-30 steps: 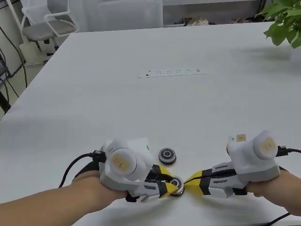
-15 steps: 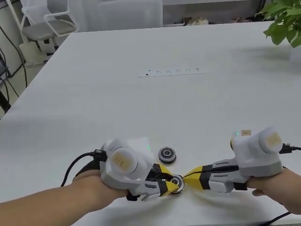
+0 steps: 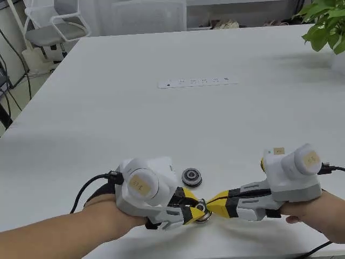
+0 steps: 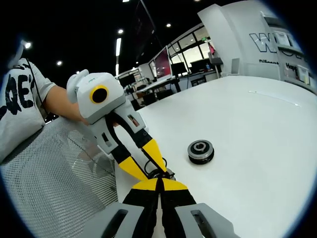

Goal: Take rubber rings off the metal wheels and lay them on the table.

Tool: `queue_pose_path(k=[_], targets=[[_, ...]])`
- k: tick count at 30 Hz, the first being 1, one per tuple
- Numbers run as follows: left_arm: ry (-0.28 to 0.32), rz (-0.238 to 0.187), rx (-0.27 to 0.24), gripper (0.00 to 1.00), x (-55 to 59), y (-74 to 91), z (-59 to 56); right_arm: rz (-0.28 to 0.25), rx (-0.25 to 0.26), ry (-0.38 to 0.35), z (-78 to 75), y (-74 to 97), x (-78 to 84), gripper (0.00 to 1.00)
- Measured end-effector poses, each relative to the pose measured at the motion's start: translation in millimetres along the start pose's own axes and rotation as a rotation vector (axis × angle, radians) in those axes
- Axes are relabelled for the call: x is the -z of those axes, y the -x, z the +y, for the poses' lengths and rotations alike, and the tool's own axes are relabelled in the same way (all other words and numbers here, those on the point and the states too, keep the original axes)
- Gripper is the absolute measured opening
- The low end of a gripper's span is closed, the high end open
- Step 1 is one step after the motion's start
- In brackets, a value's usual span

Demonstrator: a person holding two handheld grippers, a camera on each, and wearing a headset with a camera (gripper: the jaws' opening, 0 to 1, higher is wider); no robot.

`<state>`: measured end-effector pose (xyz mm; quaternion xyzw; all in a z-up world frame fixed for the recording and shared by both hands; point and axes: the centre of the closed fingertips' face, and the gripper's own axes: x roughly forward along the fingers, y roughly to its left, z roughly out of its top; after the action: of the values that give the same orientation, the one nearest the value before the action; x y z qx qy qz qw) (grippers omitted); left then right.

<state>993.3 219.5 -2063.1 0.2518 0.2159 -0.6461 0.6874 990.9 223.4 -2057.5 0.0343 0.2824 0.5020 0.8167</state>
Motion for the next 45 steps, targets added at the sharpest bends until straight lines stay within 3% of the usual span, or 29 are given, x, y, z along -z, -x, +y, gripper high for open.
queue_pose_path(k=[3, 4, 5, 12, 23, 36, 42, 45], targets=[[0.0, 0.0, 0.0, 0.07, -0.4, -1.1, -1.0, -0.038, -0.072, 0.019, 16.1, -3.6, -9.3, 0.0], [0.005, 0.004, 0.001, 0.07, 0.7, -1.1, -1.2, -0.032, -0.042, 0.069, 12.4, -3.7, -12.3, 0.0], [0.003, 0.001, 0.001, 0.07, 0.5, -1.5, -0.7, -0.002, -0.049, 0.094, 15.0, -2.6, -7.0, 0.0], [0.016, -0.006, 0.001, 0.07, -0.5, -2.2, 0.4, -0.016, -0.021, 0.039, 4.9, 1.4, -2.2, 0.0], [0.015, -0.012, 0.012, 0.08, -2.0, -2.0, 1.7, -0.011, 0.005, 0.036, -3.9, 4.3, -0.6, 0.0], [-0.016, -0.014, 0.045, 0.27, -10.3, 12.9, -6.8, -0.026, 0.012, 0.015, -6.8, 7.9, -2.8, 0.0], [0.035, -0.052, 0.03, 0.35, -20.2, 29.2, -6.0, -0.033, 0.013, 0.014, -6.5, 8.1, -5.6, 0.0], [0.02, -0.067, 0.006, 0.38, -25.6, 37.9, -2.8, -0.041, 0.013, 0.011, -5.9, 8.9, -8.1, 0.0]])
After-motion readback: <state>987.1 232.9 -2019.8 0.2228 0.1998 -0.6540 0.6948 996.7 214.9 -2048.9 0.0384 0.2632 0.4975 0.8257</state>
